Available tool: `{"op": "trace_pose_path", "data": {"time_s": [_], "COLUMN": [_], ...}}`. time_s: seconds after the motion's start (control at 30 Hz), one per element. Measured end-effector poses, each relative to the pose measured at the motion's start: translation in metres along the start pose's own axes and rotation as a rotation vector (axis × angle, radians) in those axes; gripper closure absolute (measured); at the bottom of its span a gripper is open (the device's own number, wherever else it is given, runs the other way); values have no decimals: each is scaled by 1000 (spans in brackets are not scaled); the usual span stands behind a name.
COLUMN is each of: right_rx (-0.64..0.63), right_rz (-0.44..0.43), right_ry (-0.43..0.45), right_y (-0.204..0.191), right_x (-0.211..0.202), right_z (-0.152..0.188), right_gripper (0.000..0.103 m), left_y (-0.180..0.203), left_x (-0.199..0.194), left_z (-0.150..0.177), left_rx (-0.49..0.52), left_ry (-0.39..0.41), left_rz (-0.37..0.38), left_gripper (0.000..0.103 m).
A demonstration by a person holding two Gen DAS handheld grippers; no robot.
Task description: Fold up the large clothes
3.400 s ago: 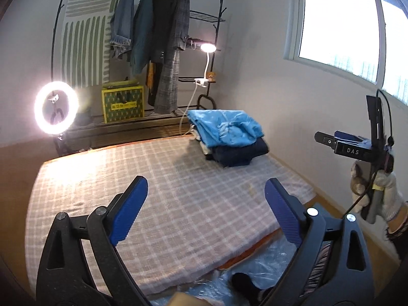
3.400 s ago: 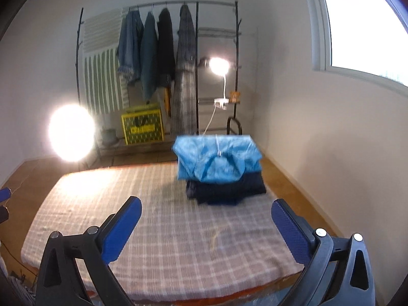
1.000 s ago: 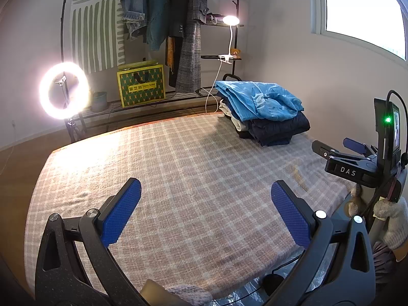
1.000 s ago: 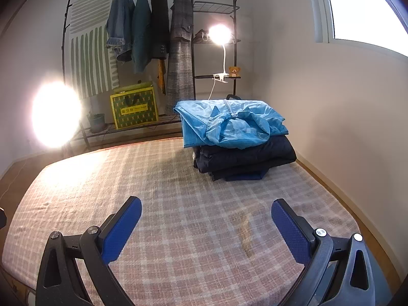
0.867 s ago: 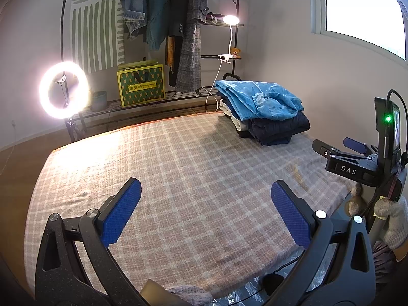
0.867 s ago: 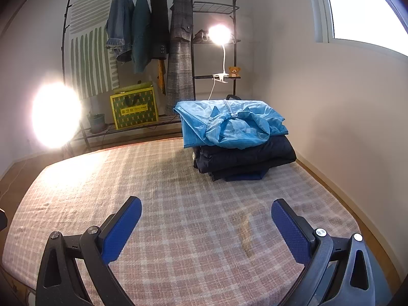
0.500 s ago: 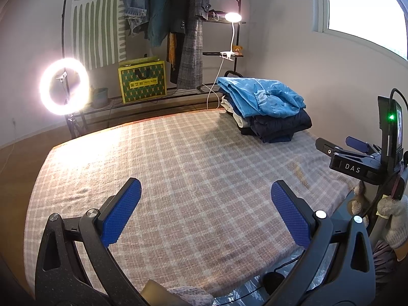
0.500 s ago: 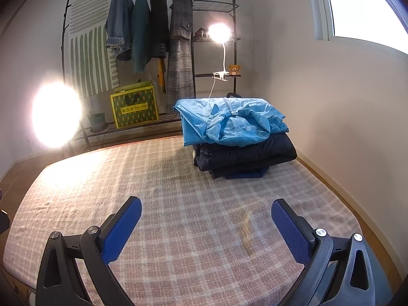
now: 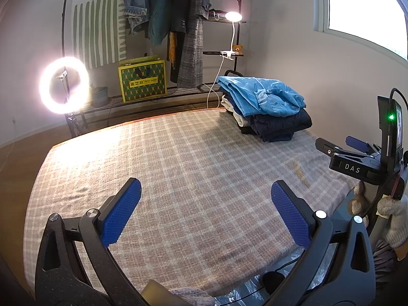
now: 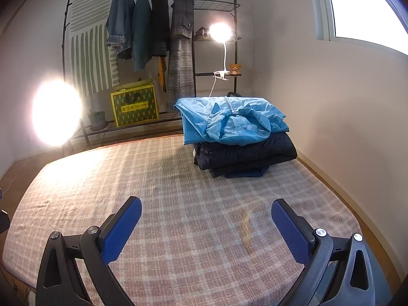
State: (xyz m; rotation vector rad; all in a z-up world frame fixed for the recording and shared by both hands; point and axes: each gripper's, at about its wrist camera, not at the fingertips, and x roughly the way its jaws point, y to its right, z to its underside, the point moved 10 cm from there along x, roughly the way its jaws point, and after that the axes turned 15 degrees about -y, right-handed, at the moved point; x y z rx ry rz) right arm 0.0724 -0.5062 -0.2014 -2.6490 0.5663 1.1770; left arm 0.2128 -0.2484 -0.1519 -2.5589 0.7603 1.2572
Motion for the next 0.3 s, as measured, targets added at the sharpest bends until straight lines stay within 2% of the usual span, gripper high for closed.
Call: {"op": "trace_pose_path", "data": {"time_s": [0.3], "right_rx": [3], "right_rz": [0], "right_ry": [-1], "right_y": [0], "right_x": [0], "right_z": [0], "right_gripper": [0], "left_y": [1], "left_x": [-1], "left_z": [-1], "left_rx": [7], "left_ry": [12], "left_rz": [1], "left_gripper": [0]}}
